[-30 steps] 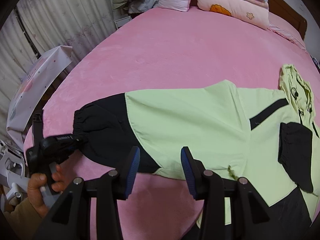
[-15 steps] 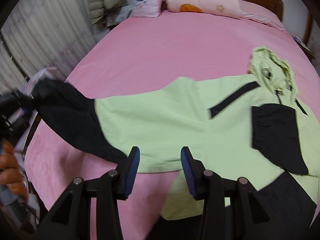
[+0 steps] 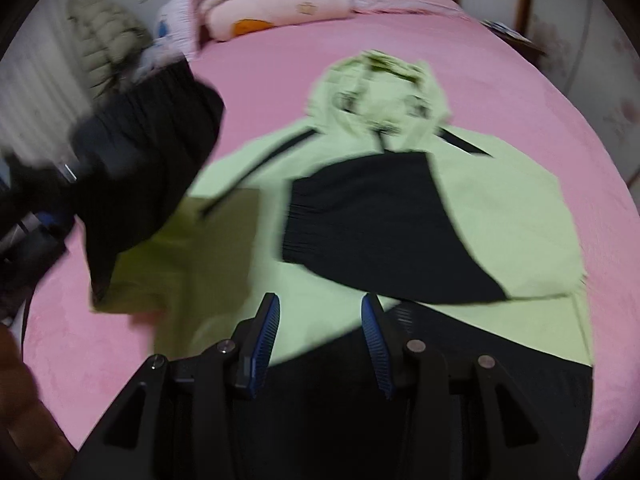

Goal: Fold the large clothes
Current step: 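Carry the sleeve with the left tool across the jacket body and lay it down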

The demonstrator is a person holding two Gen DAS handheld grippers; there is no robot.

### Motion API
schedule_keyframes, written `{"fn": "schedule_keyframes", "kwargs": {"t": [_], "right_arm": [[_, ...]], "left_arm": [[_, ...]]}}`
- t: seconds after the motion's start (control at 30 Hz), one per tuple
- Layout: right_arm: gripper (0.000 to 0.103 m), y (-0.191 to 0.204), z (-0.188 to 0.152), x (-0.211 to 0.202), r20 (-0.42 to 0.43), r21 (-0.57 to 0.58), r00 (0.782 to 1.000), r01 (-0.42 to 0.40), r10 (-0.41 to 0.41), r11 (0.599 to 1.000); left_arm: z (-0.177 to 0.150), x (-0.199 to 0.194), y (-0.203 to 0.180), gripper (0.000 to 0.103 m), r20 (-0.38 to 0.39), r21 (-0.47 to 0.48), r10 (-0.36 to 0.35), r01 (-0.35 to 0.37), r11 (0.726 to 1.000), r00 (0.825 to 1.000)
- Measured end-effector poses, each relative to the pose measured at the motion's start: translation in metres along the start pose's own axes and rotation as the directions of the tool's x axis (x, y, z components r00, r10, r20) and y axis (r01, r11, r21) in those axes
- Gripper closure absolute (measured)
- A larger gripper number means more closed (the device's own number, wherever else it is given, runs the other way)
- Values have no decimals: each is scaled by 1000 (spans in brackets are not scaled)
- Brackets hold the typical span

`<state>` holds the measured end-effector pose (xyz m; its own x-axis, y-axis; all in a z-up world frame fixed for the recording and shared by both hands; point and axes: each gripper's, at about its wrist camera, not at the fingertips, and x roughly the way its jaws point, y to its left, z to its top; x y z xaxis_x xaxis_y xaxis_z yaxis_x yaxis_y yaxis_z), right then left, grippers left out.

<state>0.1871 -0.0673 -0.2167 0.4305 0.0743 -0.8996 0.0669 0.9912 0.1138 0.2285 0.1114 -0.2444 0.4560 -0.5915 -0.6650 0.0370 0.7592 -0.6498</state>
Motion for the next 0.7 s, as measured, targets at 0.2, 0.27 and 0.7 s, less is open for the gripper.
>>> {"fn": "schedule_keyframes", "kwargs": {"t": [0.2,0.27,0.7], "right_arm": [[61,-53,-9,5,-31,46,999,20,-18,999],[61,-66,-9,7,-39,54,999,10,-8,999],[59,-65,14,4,-32,8,997,-77,77,997]], "left_arm": [[-42,62,9,92,-138,-23,134,-138,990,981],[-51,62,14,82,-153,-39,145,-152,988,978],[-57,0,-9,55,-69,45,209,-207,977,975]]}}
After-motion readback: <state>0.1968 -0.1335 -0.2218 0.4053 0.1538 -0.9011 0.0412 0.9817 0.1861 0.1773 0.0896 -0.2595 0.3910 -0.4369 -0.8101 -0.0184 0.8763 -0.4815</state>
